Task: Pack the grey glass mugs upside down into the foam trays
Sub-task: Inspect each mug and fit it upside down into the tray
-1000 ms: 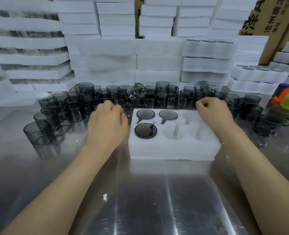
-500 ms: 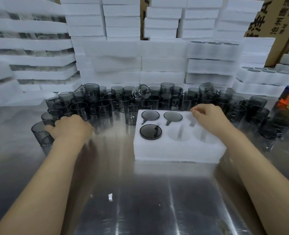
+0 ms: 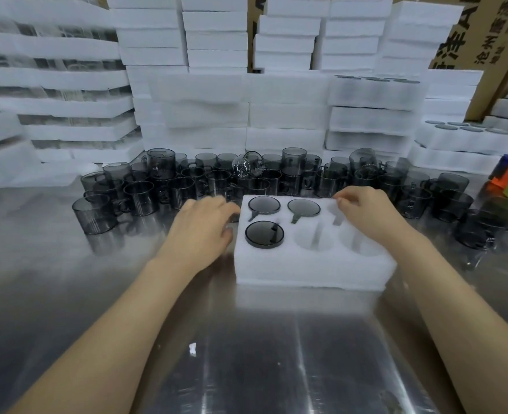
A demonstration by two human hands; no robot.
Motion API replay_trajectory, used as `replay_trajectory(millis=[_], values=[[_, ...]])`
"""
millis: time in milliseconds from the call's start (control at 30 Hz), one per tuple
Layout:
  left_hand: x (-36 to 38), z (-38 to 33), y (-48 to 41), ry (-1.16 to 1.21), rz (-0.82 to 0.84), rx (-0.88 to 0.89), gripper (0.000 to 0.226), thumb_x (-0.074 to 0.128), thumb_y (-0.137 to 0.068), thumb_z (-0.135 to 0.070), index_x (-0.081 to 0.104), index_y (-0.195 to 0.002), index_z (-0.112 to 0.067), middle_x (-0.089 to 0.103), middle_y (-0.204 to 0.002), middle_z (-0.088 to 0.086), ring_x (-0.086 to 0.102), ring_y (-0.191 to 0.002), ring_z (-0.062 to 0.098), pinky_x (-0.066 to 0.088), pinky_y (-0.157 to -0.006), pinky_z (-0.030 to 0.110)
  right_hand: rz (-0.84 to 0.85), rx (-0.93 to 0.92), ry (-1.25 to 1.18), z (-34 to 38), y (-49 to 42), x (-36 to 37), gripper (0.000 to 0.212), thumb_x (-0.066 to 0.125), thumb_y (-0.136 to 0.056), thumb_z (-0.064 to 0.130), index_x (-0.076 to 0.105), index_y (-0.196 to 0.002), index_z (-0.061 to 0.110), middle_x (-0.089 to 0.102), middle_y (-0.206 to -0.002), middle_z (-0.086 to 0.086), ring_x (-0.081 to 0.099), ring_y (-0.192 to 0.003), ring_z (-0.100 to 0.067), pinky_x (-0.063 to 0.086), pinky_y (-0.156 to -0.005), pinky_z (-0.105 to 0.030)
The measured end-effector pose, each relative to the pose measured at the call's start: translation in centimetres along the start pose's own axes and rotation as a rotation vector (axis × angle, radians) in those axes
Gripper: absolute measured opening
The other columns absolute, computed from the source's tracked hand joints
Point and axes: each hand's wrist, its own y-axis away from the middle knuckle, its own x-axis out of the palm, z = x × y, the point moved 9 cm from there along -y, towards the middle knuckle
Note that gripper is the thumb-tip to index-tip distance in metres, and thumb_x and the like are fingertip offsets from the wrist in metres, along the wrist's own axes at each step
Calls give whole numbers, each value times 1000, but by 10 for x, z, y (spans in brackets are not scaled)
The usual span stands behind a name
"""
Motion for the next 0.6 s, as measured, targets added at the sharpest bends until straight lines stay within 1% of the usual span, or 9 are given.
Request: replay_trajectory(millis=[67,133,167,200,300,367,433,533,600], values=[[-4,9,2,-31,-67,-57,62,65,-84,-25,42,-141,-21,47,-124,4,43,-114,24,34,-95,37,-2,-3,-2,0,0,0,25,48,-95,14,69,-110,14,59,-87,1,51,-85,-15,32,-70,-20],[3,29,7,-69,-1,-245,88,69,-84,-38,18,-152,-16,34,-133,11,35,-121,28,35,-100,40,-2,-3,-2,0,0,0,25,48,-95,14,69,-110,14,60,-87,1,51,-85,-16,33,-69,-20],[11,39,10,-41,55,-345,94,68,-84,-44,11,-153,-14,30,-135,13,35,-122,30,37,-100,41,-2,-5,1,0,0,0,25,48,-95,14,69,-110,13,60,-88,0,51,-86,-16,33,-70,-21],[17,47,14,27,95,-426,94,67,-85,-46,10,-152,-12,30,-136,14,37,-123,31,39,-99,42,-3,-10,5,0,-1,0,25,48,-95,14,69,-109,13,61,-88,-1,51,-86,-16,33,-71,-22],[26,56,15,254,91,-503,75,71,-83,-41,34,-141,-10,43,-136,11,47,-122,29,43,-95,40,-18,-27,5,2,-1,-1,25,49,-95,14,69,-110,13,62,-88,-1,51,-87,-15,35,-75,-23],[16,55,11,377,-46,-461,75,78,-78,-30,38,-139,-14,47,-138,5,48,-124,24,41,-98,35,-28,-37,5,2,0,-2,25,51,-94,15,69,-111,16,59,-86,4,51,-88,-15,37,-77,-24],[-4,40,5,514,-208,-316,81,82,-75,-17,37,-143,-18,48,-140,-2,45,-128,16,35,-105,28,-32,-42,20,3,1,-3,25,51,-94,18,69,-111,19,59,-87,7,53,-91,-16,43,-81,-30],[-37,1,4,435,-412,27,80,82,-72,-11,43,-141,-22,53,-134,-3,46,-125,14,33,-105,16,-19,-28,61,4,3,-3,24,51,-94,22,68,-110,25,59,-91,9,55,-98,-18,48,-89,-40],[-46,-17,8,444,-484,137,84,82,-72,-8,39,-141,-25,55,-133,-4,48,-125,13,33,-104,12,-7,-20,71,5,3,-2,24,50,-94,23,67,-110,26,59,-91,8,53,-95,-18,48,-88,-40]])
